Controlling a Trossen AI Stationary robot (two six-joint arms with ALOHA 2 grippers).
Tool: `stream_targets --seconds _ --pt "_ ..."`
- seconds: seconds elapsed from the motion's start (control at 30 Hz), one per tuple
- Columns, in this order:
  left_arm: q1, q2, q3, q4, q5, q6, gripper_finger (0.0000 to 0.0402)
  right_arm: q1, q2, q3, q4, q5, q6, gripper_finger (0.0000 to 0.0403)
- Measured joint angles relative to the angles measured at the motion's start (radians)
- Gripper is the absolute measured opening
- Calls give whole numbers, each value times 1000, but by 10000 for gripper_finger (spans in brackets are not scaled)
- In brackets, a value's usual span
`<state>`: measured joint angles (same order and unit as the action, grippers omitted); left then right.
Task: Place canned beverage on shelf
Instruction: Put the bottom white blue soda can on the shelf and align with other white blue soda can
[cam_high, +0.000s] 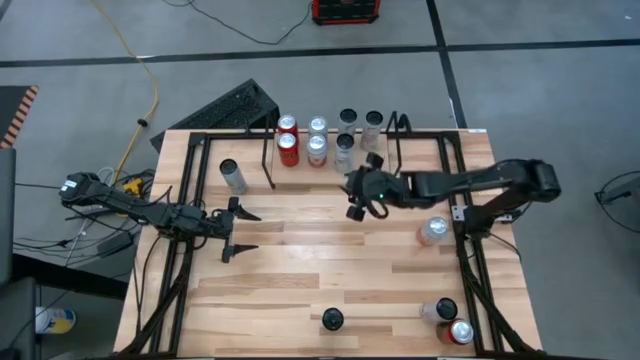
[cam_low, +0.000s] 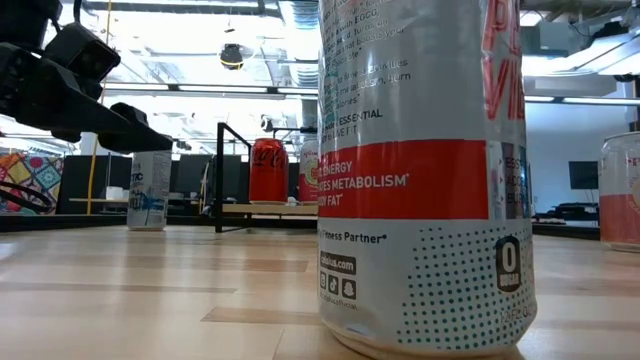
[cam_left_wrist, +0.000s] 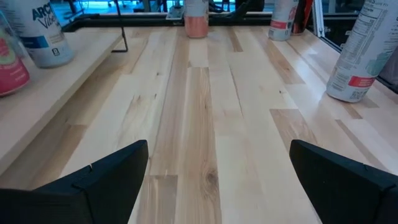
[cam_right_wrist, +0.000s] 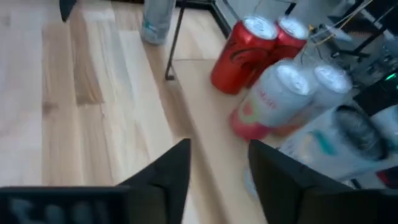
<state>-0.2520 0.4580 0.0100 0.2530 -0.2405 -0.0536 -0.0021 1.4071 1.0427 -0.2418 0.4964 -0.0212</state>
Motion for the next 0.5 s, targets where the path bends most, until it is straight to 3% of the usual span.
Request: stream_targets --seconds 0.27,0.5 --pt "0 0 0 51 -1 24 379 -42 100 -84 79 25 79 25" --pt "0 0 0 53 -5 77 379 -128 171 -83 195 10 50 31"
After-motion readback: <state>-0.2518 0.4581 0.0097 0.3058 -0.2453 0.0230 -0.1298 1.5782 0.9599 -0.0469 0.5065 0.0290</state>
